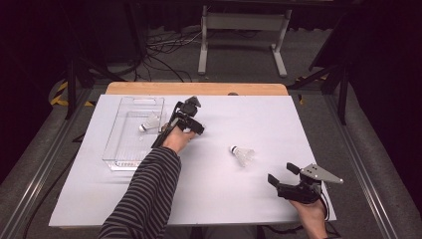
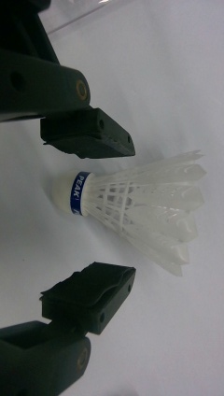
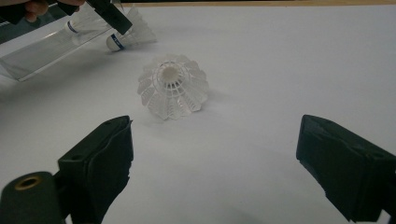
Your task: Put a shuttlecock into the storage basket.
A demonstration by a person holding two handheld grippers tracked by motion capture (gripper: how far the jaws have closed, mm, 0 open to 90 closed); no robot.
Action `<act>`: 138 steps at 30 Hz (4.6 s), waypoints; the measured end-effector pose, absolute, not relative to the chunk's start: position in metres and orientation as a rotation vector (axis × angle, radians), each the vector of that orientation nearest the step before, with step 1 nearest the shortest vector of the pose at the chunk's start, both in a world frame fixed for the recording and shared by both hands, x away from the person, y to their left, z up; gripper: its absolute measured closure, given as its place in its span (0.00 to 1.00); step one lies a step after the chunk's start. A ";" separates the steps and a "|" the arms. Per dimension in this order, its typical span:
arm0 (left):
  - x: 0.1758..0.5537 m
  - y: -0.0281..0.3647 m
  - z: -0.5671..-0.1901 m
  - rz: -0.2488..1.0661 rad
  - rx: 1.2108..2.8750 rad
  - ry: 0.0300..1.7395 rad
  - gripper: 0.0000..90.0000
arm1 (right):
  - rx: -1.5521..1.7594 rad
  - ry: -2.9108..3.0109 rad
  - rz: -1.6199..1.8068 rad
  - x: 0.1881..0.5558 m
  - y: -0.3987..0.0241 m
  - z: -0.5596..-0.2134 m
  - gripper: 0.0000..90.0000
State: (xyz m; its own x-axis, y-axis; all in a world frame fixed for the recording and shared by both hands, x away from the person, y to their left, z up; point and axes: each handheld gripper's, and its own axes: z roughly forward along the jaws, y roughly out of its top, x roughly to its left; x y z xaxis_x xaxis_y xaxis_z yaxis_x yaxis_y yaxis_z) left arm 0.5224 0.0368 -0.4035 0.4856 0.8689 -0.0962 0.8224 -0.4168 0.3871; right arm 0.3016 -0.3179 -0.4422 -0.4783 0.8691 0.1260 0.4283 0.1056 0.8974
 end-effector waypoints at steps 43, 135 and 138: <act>0.528 0.045 -0.421 0.117 2.438 1.417 0.72 | 1.267 1.958 1.341 0.302 -0.318 -0.443 0.13; 0.461 0.089 -0.366 0.165 2.247 1.148 0.73 | 1.284 1.945 1.337 0.302 -0.319 -0.444 0.13; 0.458 0.090 -0.364 0.167 2.236 1.138 0.73 | 1.282 1.945 1.338 0.302 -0.319 -0.444 0.13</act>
